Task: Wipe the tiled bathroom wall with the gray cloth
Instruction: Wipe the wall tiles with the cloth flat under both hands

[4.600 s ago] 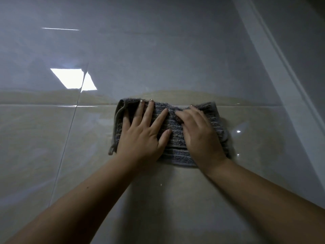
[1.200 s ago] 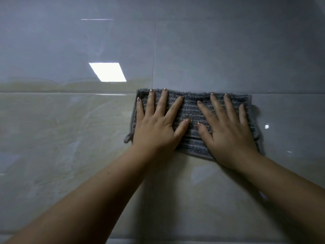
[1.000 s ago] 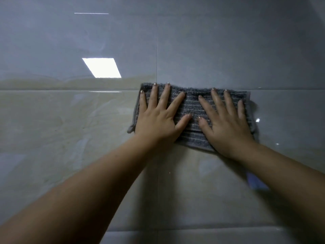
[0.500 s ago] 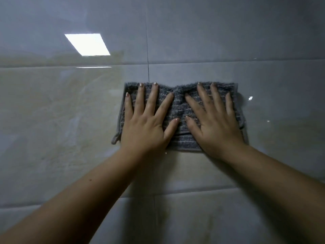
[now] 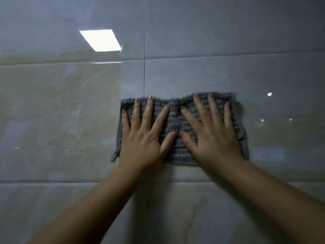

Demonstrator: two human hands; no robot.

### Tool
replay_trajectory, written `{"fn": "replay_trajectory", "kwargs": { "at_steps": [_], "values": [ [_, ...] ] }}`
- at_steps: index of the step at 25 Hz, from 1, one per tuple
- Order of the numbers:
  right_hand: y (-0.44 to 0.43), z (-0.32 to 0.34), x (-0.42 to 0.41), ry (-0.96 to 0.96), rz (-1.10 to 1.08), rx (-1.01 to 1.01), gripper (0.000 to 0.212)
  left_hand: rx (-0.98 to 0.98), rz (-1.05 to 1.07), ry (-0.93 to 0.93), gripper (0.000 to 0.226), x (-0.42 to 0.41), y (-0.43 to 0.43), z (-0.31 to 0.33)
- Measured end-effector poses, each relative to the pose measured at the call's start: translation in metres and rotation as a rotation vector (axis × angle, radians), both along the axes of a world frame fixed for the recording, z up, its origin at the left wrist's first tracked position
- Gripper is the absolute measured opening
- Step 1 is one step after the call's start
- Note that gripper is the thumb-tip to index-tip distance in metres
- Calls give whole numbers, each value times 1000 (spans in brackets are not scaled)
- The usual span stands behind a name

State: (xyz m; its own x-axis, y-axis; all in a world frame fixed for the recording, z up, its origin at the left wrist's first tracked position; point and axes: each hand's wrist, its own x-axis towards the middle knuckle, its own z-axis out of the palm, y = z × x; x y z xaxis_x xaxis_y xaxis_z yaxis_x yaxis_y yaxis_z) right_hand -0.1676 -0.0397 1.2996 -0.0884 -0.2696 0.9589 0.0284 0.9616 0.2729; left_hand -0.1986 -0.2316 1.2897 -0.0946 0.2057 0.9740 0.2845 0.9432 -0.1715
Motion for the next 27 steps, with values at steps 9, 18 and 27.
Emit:
{"fn": "replay_trajectory", "kwargs": {
  "at_steps": [9,18,27],
  "values": [
    [41,30,3,6,-25,-15,65,64,-10,-15,72,7,47,30],
    [77,-38,11,-10,-40,28,61,-38,-13,50,70,10,82,-24],
    [148,-9,20,34,-52,-93,62,-12,-40,42,71,22,154,-1]
  ]
}}
